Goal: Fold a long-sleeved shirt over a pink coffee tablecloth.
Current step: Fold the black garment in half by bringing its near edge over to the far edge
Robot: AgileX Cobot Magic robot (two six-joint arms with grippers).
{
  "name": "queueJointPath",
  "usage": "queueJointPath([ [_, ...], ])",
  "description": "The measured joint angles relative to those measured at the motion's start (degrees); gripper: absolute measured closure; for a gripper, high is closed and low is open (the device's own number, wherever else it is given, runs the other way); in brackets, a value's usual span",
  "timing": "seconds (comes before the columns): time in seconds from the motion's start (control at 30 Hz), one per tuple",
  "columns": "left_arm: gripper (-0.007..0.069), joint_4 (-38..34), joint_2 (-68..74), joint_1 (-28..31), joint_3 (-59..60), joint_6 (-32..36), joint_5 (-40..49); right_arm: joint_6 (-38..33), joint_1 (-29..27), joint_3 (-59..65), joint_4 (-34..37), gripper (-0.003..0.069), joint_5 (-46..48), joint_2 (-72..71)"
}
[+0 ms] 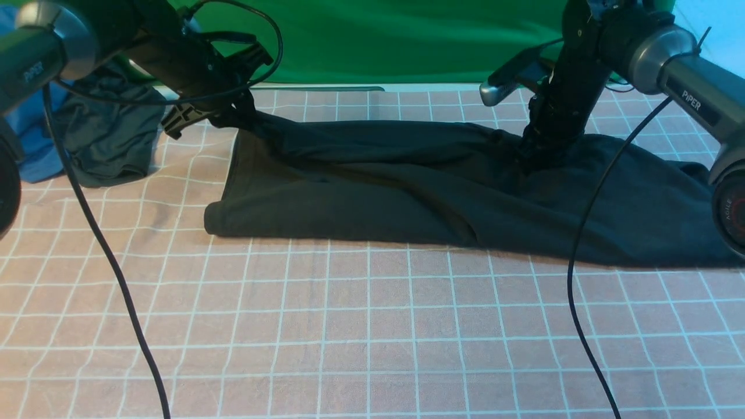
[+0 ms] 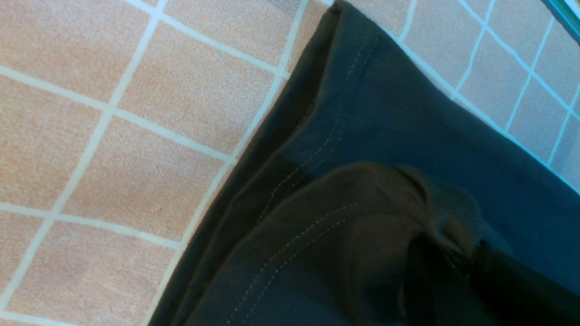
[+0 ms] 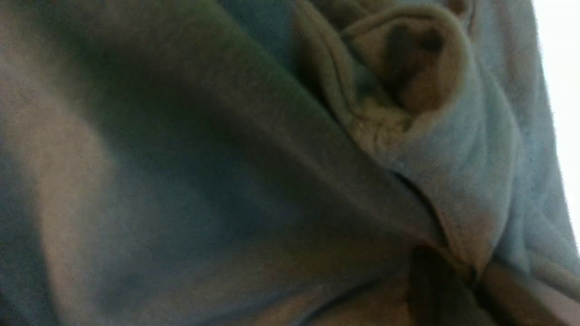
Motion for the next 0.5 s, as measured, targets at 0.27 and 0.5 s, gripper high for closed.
queueJointPath([
  [0.27,0.0578,0.0,0.0,0.1,0.0,0.2,-0.2,1.2,-0.3,-6.2,-0.4,0.0601,0.1,-0.1],
  [0.5,0.0578,-0.1,0.0,1.2,0.0,0.2,-2.0,3.4,-2.3,-9.6,-0.1,0.0602,0.1,-0.9],
])
